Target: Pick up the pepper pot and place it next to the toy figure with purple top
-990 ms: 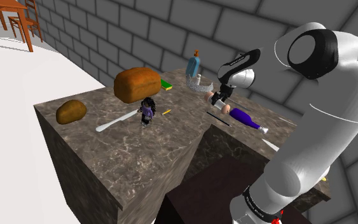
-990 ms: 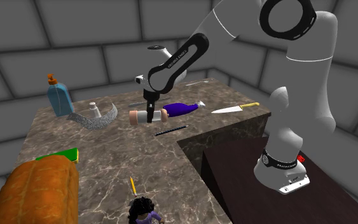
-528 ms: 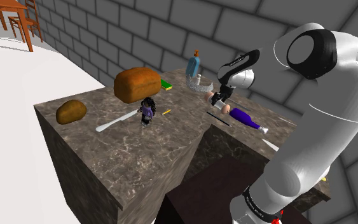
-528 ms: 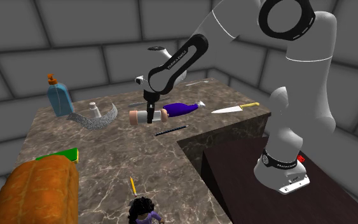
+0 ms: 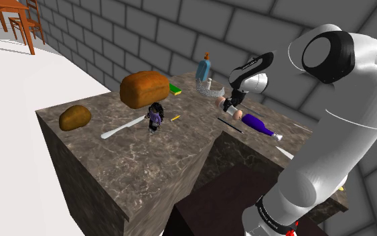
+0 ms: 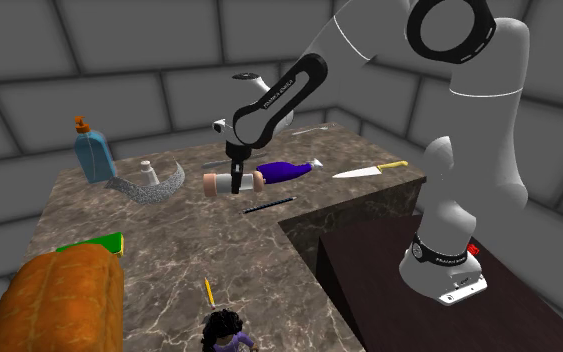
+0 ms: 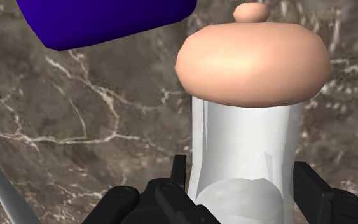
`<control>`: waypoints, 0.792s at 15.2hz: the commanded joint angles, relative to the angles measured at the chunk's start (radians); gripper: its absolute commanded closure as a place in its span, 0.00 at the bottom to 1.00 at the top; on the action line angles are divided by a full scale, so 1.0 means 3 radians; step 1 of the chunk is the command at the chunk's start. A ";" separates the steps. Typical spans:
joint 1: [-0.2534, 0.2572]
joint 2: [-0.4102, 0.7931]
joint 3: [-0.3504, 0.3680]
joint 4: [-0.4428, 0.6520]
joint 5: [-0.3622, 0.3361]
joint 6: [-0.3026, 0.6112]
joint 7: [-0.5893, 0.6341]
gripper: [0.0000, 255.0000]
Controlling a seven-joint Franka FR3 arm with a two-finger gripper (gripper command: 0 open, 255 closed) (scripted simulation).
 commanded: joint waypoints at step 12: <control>0.0041 -0.0291 -0.0050 0.0146 -0.0207 -0.0410 0.0143 1.00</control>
